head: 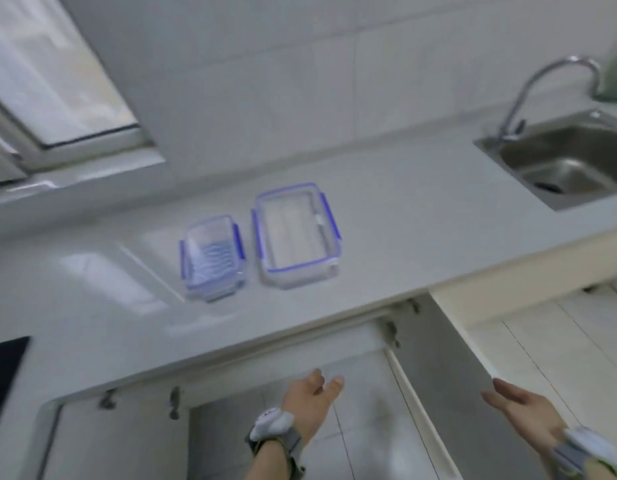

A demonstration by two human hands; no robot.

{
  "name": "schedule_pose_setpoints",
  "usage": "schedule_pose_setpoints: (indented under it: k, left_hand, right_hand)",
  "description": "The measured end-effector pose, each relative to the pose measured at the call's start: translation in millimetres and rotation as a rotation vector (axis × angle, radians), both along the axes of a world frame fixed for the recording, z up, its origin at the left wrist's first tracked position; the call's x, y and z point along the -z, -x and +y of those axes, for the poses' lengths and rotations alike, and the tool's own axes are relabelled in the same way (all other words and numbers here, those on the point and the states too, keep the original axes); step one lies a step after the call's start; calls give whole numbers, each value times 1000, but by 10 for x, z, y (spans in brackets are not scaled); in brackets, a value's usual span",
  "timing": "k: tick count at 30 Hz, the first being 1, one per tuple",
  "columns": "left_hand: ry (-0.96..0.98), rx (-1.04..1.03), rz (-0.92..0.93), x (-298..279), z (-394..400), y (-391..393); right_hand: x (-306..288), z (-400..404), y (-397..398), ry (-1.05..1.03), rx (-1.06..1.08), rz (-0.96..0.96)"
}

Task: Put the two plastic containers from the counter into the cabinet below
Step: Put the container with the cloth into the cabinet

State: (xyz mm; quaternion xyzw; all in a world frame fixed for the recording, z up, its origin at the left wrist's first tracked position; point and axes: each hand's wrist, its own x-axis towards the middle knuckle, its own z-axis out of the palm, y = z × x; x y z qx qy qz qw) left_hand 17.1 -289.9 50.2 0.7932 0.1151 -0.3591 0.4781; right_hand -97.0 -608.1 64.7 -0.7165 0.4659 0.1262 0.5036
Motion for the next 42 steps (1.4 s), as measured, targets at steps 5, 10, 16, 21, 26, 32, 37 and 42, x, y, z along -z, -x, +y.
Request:
schedule_pose_setpoints:
  k: [5, 10, 16, 21, 26, 32, 37, 42]
  left_hand:
    - [31, -161, -139, -646, 1097, -382]
    - [95, -329, -211, -1104, 2040, -546]
    - [178, -446, -232, -1297, 2710, -598]
    - [220, -454, -219, -1237, 2793, -640]
    - [205, -454, -235, -1019, 2736, -815]
    - [177, -401, -327, -647, 2436, -1444]
    - [152, -435, -480, -260, 2023, -2077]
    - [67, -502, -592, -36, 1872, -2285]
  right_hand:
    - [-556, 955, -785, 22, -189, -96]
    - [-1064, 2070, -1330, 22, -383, -220]
    - [-1191, 3006, -1711, -32, -487, -267]
    - [-1115, 3357, -1841, -66, -497, -246]
    - [-1049, 3472, -2053, -31, -489, -260]
    - [-628, 3498, -2674, 15, -410, -326]
    - [-78, 3554, -3253, 50, -425, -373]
    - [127, 3566, -3545, 6, -337, -456]
